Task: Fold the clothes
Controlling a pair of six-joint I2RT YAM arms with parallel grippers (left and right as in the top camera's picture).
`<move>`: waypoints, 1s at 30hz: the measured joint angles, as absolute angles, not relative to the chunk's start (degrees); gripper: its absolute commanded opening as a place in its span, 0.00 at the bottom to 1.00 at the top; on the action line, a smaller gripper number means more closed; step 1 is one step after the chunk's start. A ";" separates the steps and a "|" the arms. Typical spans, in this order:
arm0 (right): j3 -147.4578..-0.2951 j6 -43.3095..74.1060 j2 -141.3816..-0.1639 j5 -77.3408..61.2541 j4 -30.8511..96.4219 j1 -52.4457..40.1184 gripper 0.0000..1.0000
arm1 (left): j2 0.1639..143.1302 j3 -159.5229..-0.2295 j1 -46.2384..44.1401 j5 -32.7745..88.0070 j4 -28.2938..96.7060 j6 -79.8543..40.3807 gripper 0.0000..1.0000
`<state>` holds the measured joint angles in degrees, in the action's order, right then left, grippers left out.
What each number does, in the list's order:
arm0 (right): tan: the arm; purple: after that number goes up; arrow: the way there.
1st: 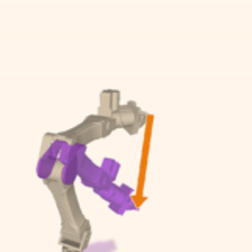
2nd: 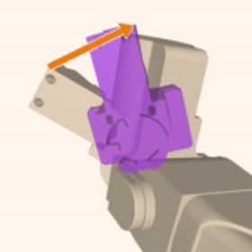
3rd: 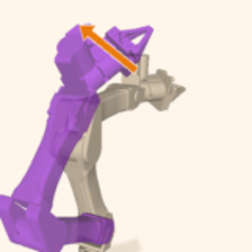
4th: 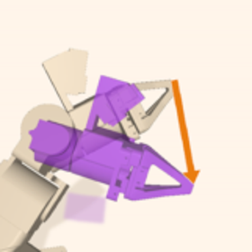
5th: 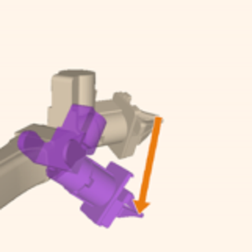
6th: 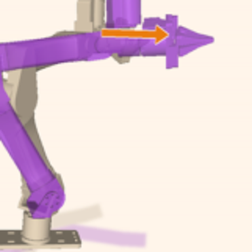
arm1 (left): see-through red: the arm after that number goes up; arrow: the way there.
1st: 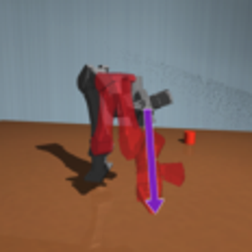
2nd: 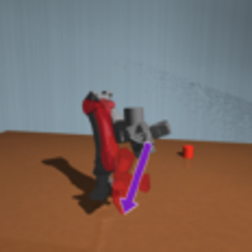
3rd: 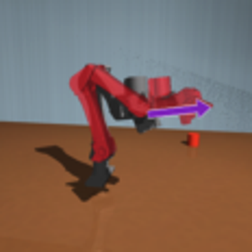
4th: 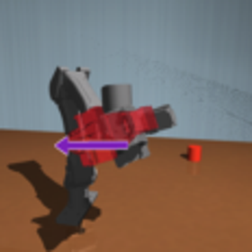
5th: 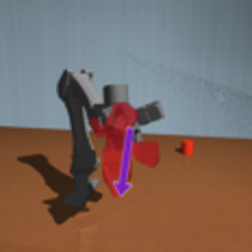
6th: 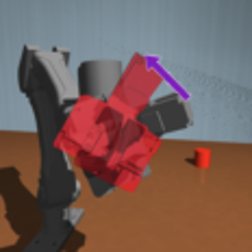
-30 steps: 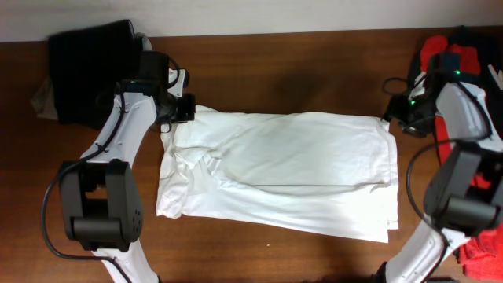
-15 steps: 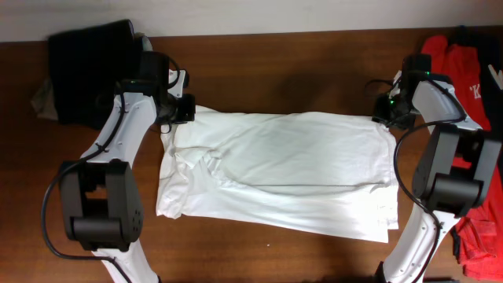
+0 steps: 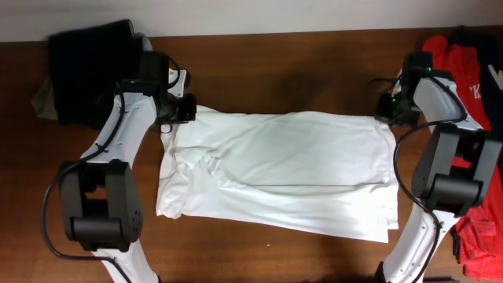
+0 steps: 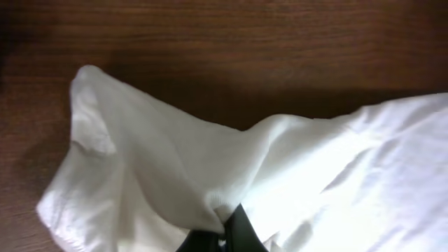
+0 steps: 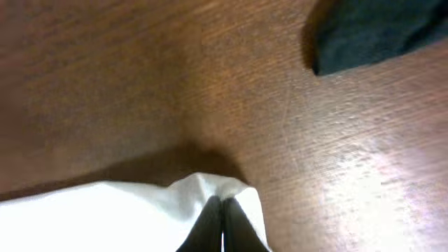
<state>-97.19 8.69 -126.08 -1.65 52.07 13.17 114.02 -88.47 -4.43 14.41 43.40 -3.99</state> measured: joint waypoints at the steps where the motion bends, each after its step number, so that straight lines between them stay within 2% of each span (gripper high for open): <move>1: -99.02 9.30 -126.23 -1.50 54.08 13.17 0.04 | 113.75 -88.53 -4.43 14.83 43.35 -3.99 0.01; 6: -107.42 14.66 -126.28 -1.50 64.45 13.17 0.04 | 109.30 -88.97 -4.43 15.90 47.00 -4.89 0.01; 12: -107.85 19.44 -120.44 -1.50 74.06 13.17 0.04 | 108.44 -89.12 -4.36 16.27 48.47 -5.74 0.01; 16: -108.14 20.80 -116.25 -1.50 80.12 13.17 0.04 | 105.71 -89.49 -2.17 20.88 49.93 -6.15 0.01; 24: -108.14 22.17 -116.18 -1.50 87.94 13.17 0.04 | 105.21 -89.97 7.97 31.44 64.10 -5.34 0.01; 30: -106.56 22.48 -112.75 -1.32 90.89 13.17 0.04 | 105.19 -90.08 8.56 35.66 73.56 -2.35 0.01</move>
<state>-106.56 22.48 -112.75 -1.32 90.89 13.17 105.19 -90.08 8.56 35.66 73.56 -2.35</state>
